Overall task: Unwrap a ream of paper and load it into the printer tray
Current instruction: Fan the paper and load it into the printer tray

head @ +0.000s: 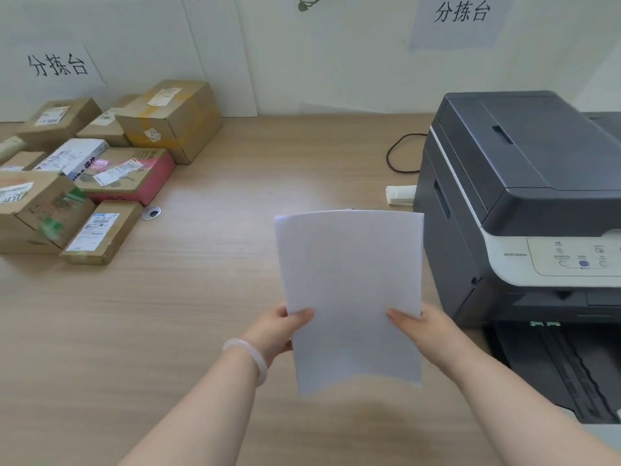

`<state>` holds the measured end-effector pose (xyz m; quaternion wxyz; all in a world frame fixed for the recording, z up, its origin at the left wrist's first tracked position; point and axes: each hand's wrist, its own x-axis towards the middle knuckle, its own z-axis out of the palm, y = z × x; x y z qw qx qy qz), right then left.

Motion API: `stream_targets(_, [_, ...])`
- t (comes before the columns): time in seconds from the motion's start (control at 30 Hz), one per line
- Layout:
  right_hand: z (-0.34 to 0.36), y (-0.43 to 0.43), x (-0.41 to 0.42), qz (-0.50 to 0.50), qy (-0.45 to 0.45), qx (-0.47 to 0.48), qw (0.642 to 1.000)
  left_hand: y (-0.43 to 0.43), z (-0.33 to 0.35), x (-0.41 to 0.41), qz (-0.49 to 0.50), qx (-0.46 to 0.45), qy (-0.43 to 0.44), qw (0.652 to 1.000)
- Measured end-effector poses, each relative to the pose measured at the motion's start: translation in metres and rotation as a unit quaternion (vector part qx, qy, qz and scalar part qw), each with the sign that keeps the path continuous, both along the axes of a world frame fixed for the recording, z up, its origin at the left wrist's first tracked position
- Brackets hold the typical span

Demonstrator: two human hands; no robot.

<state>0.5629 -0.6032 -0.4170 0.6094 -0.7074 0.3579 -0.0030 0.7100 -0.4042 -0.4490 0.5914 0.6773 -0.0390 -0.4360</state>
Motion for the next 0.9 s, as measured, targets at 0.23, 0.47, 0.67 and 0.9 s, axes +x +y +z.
stream_targets(0.23, [-0.015,0.018,0.002,-0.079,-0.053,-0.091,0.991,-0.021,-0.013,-0.022,0.077,0.009,-0.07,0.995])
stream_targets(0.47, [-0.041,0.03,-0.01,-0.116,-0.013,-0.058,0.991,-0.018,-0.03,-0.044,0.087,0.04,-0.076,0.992])
stream_targets(0.67, [-0.024,0.031,-0.018,-0.099,0.02,-0.071,0.992,-0.02,-0.01,-0.047,0.09,0.066,-0.121,0.986])
stream_targets(0.9, [0.029,0.027,-0.048,-0.122,-0.021,-0.113,0.986,-0.003,0.035,-0.052,0.054,0.018,-0.111,0.992])
